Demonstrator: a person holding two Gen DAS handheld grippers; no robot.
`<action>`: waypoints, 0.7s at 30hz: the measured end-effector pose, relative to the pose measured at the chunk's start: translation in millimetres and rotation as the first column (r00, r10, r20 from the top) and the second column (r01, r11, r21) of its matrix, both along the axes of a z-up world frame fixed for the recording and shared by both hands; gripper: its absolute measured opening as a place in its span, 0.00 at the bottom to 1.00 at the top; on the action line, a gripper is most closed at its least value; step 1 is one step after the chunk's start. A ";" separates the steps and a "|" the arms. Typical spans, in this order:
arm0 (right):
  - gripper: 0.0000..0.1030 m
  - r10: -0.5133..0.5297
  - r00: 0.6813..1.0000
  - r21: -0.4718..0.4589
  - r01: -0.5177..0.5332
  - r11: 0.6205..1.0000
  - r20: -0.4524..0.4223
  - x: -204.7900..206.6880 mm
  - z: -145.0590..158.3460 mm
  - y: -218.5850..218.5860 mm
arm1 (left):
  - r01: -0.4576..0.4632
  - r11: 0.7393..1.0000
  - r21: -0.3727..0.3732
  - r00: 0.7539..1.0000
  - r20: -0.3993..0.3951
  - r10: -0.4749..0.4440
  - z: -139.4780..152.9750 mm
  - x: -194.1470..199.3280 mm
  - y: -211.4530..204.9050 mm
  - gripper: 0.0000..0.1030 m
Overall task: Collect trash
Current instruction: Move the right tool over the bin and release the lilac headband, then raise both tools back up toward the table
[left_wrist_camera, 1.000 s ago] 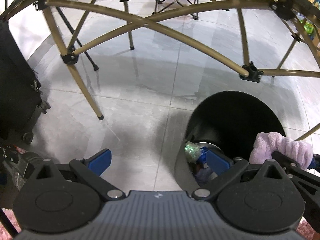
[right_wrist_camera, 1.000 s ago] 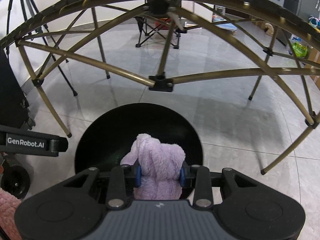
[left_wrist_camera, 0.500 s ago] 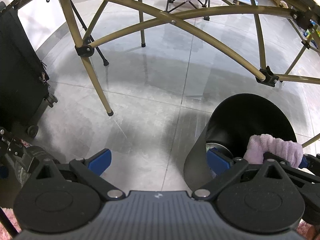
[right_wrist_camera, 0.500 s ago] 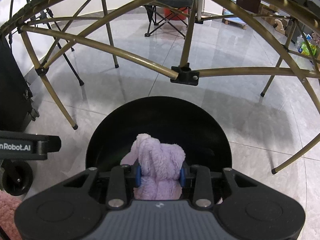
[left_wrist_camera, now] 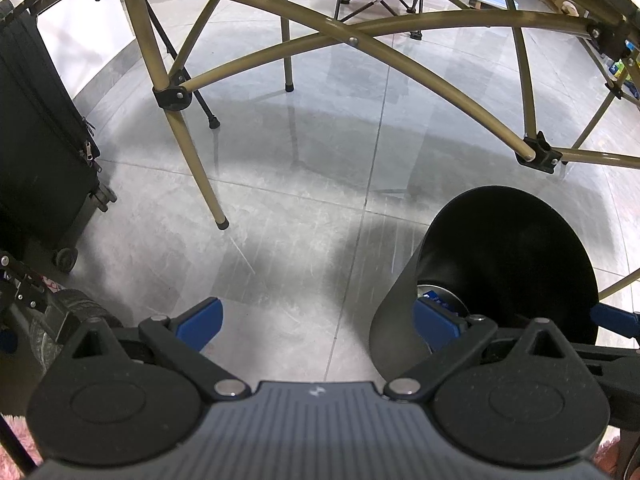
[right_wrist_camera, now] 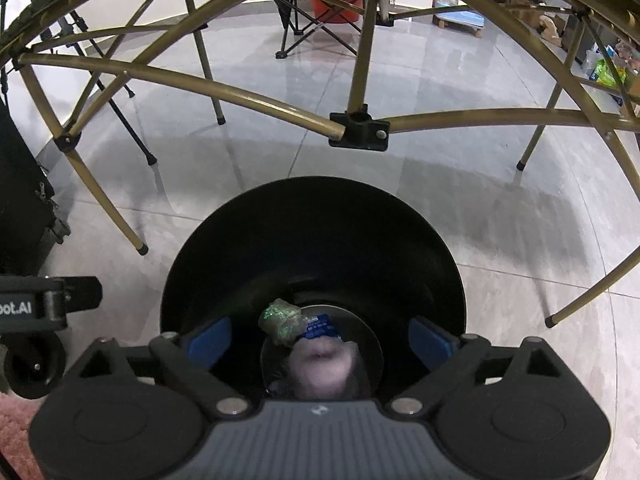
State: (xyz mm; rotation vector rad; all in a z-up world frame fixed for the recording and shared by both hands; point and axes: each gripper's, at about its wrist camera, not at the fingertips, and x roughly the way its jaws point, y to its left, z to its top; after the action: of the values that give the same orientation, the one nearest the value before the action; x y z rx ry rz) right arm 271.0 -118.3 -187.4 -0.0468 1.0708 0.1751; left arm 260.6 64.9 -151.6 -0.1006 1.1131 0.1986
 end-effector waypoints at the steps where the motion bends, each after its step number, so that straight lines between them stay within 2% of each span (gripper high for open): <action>1: 0.94 -0.003 1.000 -0.002 0.003 1.000 -0.003 0.2 -0.6 -0.4 | 0.000 1.000 0.000 1.000 0.000 0.000 -0.3 0.1 0.1 1.00; 11: 0.99 -0.008 1.000 0.002 0.008 1.000 -0.015 1.3 -0.8 -1.8 | 0.006 1.000 -0.017 1.000 0.016 -0.006 3.7 -2.6 1.2 1.00; 21: 1.00 -0.007 0.998 0.043 0.004 0.999 0.063 -9.1 24.9 -11.0 | 0.007 1.000 -0.024 0.994 0.111 -0.004 29.9 -9.8 -0.7 1.00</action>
State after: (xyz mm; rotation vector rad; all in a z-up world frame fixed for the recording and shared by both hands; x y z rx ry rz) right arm 261.9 -129.2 -162.5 -0.0102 1.0037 0.1904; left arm 250.8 64.3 -121.7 -0.1288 1.0051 0.1726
